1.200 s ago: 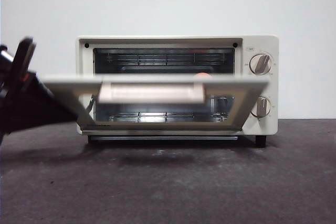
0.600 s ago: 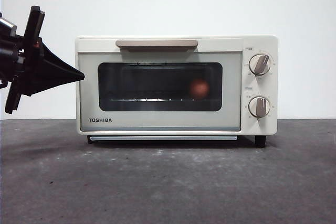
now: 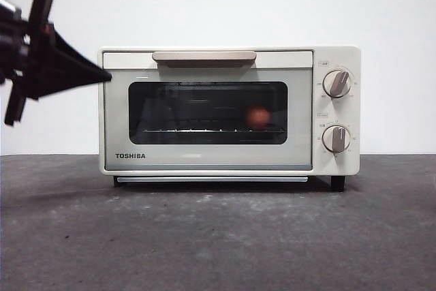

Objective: Eggoven

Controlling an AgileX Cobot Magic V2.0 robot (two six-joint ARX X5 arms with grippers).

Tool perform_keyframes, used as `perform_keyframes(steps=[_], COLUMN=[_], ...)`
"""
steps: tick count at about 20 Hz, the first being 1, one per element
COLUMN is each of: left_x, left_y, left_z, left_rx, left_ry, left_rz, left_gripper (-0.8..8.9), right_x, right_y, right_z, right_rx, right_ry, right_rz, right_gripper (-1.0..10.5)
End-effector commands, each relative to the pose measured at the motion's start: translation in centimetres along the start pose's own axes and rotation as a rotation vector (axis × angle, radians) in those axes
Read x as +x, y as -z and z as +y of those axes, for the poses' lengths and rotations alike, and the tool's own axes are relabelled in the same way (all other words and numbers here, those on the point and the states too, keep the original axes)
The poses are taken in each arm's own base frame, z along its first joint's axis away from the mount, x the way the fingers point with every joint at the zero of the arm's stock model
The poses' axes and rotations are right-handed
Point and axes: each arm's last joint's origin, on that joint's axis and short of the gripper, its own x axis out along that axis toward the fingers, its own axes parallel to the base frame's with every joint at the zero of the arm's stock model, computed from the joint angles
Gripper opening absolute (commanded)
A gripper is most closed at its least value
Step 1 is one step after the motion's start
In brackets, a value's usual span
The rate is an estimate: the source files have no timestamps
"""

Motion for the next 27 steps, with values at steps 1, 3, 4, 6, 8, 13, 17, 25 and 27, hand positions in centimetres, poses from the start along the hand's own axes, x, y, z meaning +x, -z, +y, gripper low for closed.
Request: perform_keyframes(steps=[1, 3, 4, 6, 8, 13, 17, 25, 27], left_x=[-0.7, -1.5, -2.0, -2.9, -3.8, -6.3, -8.0, -10.2, -10.4], left_y=[-0.3, 0.0, 0.2, 0.5, 0.8, 1.2, 1.4, 2.3, 2.4], left_z=[-2.1, -3.4, -4.1, -5.4, -6.6, -9.7, -11.5, -12.7, -12.7], left_rx=[0.095, 0.123, 0.142, 0.184, 0.223, 0.332, 0.382, 0.417, 0.426], left_ry=[-0.03, -0.078, -0.096, -0.135, -0.182, -0.28, -0.301, -0.337, -0.339], left_rz=[-0.012, -0.01, -0.009, -0.006, -0.009, -0.031, -0.053, -0.056, -0.053], left_gripper=[0.08, 0.08, 0.08, 0.07, 0.07, 0.07, 0.07, 0.07, 0.07], right_x=[0.2, 0.4, 0.6, 0.9, 1.3, 3.0, 4.8, 7.5, 7.6], right_y=[-0.3, -0.2, -0.1, 0.0, 0.0, 0.9, 2.6, 4.8, 5.0], right_z=[0.2, 0.1, 0.1, 0.1, 0.1, -0.1, -0.6, -1.1, -1.2], right_rx=[-0.018, -0.03, -0.042, -0.064, -0.08, -0.092, -0.093, -0.122, -0.128], right_ry=[-0.001, 0.006, 0.01, 0.017, 0.019, -0.002, -0.032, -0.133, -0.128], right_rz=[0.003, 0.024, 0.036, 0.057, 0.064, 0.034, 0.022, -0.099, -0.111], right_gripper=[3.0, 3.0, 3.0, 2.8, 2.6, 1.6, 0.4, 0.0, 0.0])
